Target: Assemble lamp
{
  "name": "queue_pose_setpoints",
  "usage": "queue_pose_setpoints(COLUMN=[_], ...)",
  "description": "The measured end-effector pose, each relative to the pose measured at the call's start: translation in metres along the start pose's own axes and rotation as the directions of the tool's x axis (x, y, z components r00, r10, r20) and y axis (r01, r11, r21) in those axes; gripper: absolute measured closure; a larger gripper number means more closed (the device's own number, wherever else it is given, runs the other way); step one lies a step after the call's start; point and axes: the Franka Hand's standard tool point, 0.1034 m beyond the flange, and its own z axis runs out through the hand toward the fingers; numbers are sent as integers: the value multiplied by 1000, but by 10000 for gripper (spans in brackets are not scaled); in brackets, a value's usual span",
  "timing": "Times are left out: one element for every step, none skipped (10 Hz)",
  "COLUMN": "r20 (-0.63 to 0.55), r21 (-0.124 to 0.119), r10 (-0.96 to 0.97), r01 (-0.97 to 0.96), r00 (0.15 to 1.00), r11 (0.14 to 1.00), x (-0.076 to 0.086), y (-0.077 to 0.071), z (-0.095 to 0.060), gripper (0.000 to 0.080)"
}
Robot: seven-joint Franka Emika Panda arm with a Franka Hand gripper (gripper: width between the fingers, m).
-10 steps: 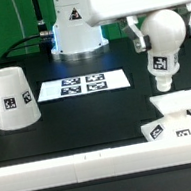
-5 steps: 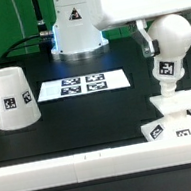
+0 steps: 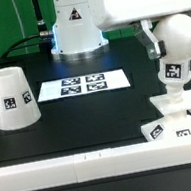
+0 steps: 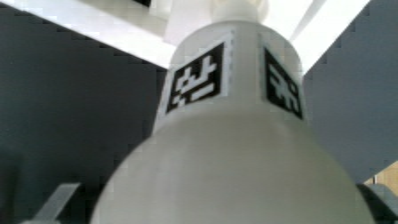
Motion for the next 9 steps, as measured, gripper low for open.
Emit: queue_pose_setpoints(r20=[2, 2, 2, 1, 5, 5, 4, 6, 12], r21=[1, 1, 1, 1, 2, 1, 1, 2, 5], r10=[0, 0, 0, 0, -1, 0, 0, -1, -2], r01=[0, 0, 0, 0, 1, 0, 0, 1, 2], r00=[1000, 1000, 1000, 1000, 1000, 1000, 1000, 1000, 1000], r11=[1000, 1000, 1000, 1000, 1000, 1000, 1000, 1000, 1000], x=[-1, -1, -1, -2, -5, -5, -5, -6, -10], y=[0, 0, 0, -1, -3, -2, -1, -3, -6], z=[1, 1, 1, 1, 1, 0, 0, 0, 2], gripper=[225, 225, 225, 225, 225, 225, 225, 225, 225])
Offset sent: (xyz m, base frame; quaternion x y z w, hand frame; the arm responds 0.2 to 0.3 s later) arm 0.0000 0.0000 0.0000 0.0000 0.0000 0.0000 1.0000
